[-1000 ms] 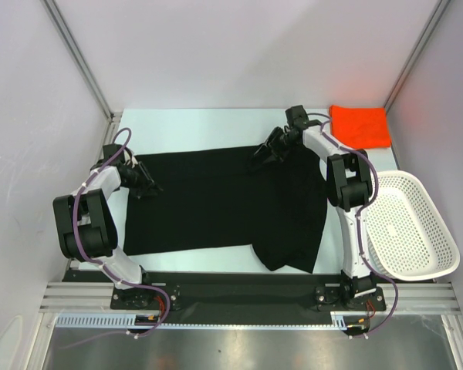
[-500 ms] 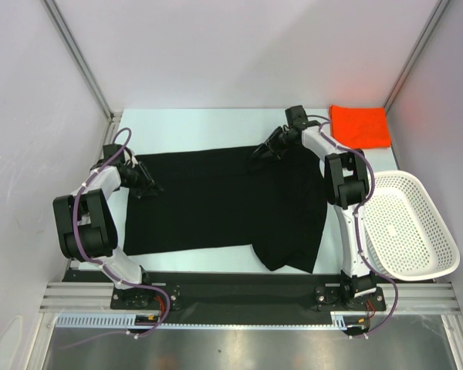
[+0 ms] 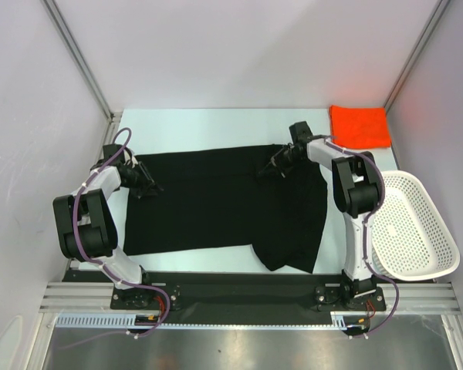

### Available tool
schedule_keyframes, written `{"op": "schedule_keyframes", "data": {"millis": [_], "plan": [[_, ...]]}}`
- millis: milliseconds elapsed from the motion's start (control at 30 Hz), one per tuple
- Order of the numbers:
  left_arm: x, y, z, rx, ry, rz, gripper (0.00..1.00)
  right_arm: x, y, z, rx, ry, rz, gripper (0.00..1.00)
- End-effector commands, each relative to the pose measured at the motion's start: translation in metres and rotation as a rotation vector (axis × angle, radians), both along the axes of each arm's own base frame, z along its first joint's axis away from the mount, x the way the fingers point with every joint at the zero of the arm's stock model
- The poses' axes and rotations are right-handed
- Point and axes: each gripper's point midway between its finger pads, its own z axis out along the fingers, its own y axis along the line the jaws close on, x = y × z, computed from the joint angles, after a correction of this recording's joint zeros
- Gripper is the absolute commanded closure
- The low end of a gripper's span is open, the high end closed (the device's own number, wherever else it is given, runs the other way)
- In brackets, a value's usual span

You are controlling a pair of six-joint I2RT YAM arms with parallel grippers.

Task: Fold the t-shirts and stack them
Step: Fold the tshirt

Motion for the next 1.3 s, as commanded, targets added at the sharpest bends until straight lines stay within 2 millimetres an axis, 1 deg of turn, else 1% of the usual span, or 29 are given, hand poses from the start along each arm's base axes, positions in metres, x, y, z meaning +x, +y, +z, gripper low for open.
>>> {"op": "schedule_keyframes", "data": {"millis": [0, 67, 100, 133, 167, 200, 233, 367, 433, 467, 533, 600, 667, 700, 767, 800, 833, 867, 900, 933, 967, 1000, 1067, 1100, 1133, 1167, 1200, 1233, 1267], "plan": [[0.015, -0.001, 0.016, -0.003, -0.069, -0.026, 0.64, -0.021, 0.002, 0.024, 0.006, 0.014, -0.071, 1.0], [0.015, -0.002, 0.017, -0.006, -0.071, -0.023, 0.64, -0.029, 0.003, 0.024, 0.019, 0.033, -0.106, 1.0], [0.015, -0.002, 0.017, -0.005, -0.069, -0.024, 0.64, -0.043, 0.0, 0.012, 0.004, 0.073, -0.121, 1.0], [0.013, -0.003, 0.015, -0.007, -0.065, -0.025, 0.64, -0.041, 0.0, 0.021, 0.01, 0.035, -0.137, 1.0], [0.012, -0.003, 0.014, -0.007, -0.062, -0.026, 0.64, -0.045, -0.001, 0.021, 0.006, 0.038, -0.152, 1.0], [0.009, -0.003, 0.012, -0.009, -0.055, -0.026, 0.64, -0.055, -0.003, 0.012, -0.008, 0.076, -0.177, 1.0], [0.007, -0.004, 0.011, -0.009, -0.051, -0.027, 0.64, -0.055, -0.006, 0.019, -0.013, 0.058, -0.199, 1.0], [0.007, -0.005, 0.009, -0.014, -0.048, -0.028, 0.64, -0.069, -0.019, 0.018, -0.06, 0.049, -0.262, 1.0], [0.009, -0.005, 0.009, -0.019, -0.047, -0.03, 0.64, -0.076, -0.029, 0.012, -0.097, 0.054, -0.275, 1.0], [0.01, -0.004, 0.009, -0.02, -0.049, -0.029, 0.64, -0.077, -0.033, 0.015, -0.102, 0.046, -0.282, 1.0], [0.011, -0.005, 0.009, -0.023, -0.049, -0.031, 0.64, -0.086, -0.04, 0.007, -0.12, 0.065, -0.289, 1.0], [0.011, -0.005, 0.007, -0.026, -0.045, -0.031, 0.64, -0.092, -0.041, 0.004, -0.114, 0.081, -0.287, 0.99], [0.01, -0.005, 0.006, -0.023, -0.044, -0.032, 0.64, -0.096, -0.039, 0.001, -0.097, 0.08, -0.274, 0.93], [0.011, -0.004, 0.007, -0.02, -0.048, -0.031, 0.64, -0.099, -0.037, 0.0, -0.085, 0.086, -0.252, 0.81], [0.011, -0.004, 0.009, -0.017, -0.049, -0.032, 0.64, -0.098, -0.039, 0.004, -0.076, 0.053, -0.191, 0.73], [0.012, -0.003, 0.01, -0.013, -0.053, -0.031, 0.64, -0.101, -0.04, 0.008, -0.072, 0.056, -0.163, 0.62], [0.012, -0.003, 0.012, -0.012, -0.056, -0.031, 0.64, -0.101, -0.043, 0.012, -0.079, 0.037, -0.141, 0.55], [0.013, -0.003, 0.013, -0.012, -0.058, -0.03, 0.64, -0.097, -0.05, 0.018, -0.101, -0.044, -0.068, 0.51], [0.016, -0.002, 0.017, -0.009, -0.064, -0.029, 0.64, -0.089, -0.057, 0.033, -0.151, -0.09, -0.043, 0.43], [0.018, -0.001, 0.019, -0.007, -0.068, -0.025, 0.64, -0.084, -0.066, 0.043, -0.209, -0.146, -0.009, 0.39], [0.019, 0.0, 0.021, -0.005, -0.072, -0.022, 0.64, -0.073, -0.076, 0.054, -0.263, -0.212, 0.013, 0.35], [0.023, 0.0, 0.024, -0.01, -0.077, -0.014, 0.64, -0.055, -0.086, 0.07, -0.351, -0.337, 0.064, 0.27], [0.027, -0.002, 0.027, -0.026, -0.083, -0.008, 0.64, -0.035, -0.092, 0.077, -0.383, -0.4, 0.081, 0.2], [0.031, -0.002, 0.03, -0.037, -0.092, 0.002, 0.64, -0.026, -0.095, 0.08, -0.369, -0.407, 0.087, 0.19], [0.033, -0.003, 0.031, -0.047, -0.092, 0.006, 0.64, -0.003, -0.091, 0.105, -0.363, -0.466, 0.073, 0.18], [0.034, -0.005, 0.032, -0.058, -0.094, 0.01, 0.64, 0.006, -0.091, 0.085, -0.384, -0.413, 0.083, 0.18], [0.036, -0.007, 0.034, -0.077, -0.097, 0.017, 0.64, 0.012, -0.086, 0.087, -0.41, -0.413, 0.095, 0.18], [0.036, -0.008, 0.035, -0.085, -0.099, 0.019, 0.64, 0.032, -0.08, 0.105, -0.427, -0.472, 0.099, 0.2], [0.037, -0.007, 0.035, -0.087, -0.096, 0.023, 0.64, 0.043, -0.074, 0.09, -0.449, -0.452, 0.118, 0.21]]}}
